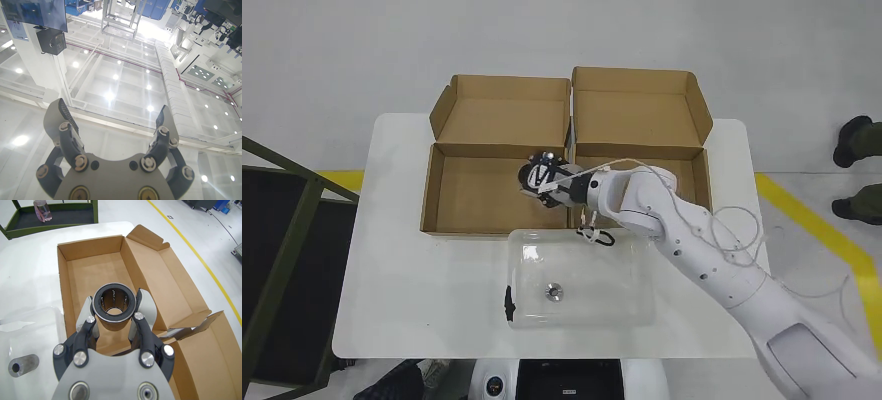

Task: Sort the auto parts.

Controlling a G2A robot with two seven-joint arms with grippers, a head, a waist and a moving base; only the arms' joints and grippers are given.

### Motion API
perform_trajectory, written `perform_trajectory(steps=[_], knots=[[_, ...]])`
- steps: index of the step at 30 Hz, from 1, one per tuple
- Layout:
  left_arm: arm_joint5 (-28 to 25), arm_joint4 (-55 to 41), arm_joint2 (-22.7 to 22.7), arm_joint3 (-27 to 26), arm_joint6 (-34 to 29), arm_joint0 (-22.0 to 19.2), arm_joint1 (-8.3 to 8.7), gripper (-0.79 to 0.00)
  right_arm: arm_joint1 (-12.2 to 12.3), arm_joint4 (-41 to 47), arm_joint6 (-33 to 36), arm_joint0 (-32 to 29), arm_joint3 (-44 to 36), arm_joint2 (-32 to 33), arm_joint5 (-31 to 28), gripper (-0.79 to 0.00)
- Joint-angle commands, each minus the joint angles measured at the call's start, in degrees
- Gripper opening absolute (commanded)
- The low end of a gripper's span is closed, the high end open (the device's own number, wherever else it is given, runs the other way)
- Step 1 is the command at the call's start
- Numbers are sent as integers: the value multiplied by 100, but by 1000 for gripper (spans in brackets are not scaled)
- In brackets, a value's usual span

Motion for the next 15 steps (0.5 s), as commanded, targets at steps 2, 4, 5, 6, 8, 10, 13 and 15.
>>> perform_trajectory(steps=[2, 4, 5, 6, 8, 10, 13, 15], knots=[[0, 0, 0, 0, 0, 0, 0, 0, -94, -12, -8, 106, 255, -82, 129, -785], [0, 0, 0, 0, 0, 0, 0, 0, -156, -15, -20, 165, 417, -132, 189, -785], [0, 0, 0, 0, 0, 0, 0, 0, -185, -31, -22, 195, 491, -154, 215, -785], [0, 0, 0, 0, 0, 0, 0, 0, -213, -44, -17, 220, 564, -179, 239, -785], [0, 0, 0, 0, 0, 0, 0, 0, -270, -58, -11, 260, 707, -227, 283, -785], [0, 0, 0, 0, 0, 0, 0, 0, -328, -74, -13, 301, 852, -274, 320, -785], [0, 0, 0, 0, 0, 0, 0, 0, -407, -107, -23, 336, 1046, -339, 366, -785], [0, 0, 0, 0, 0, 0, 0, 0, -451, -136, -40, 357, 1156, -363, 374, -748]])
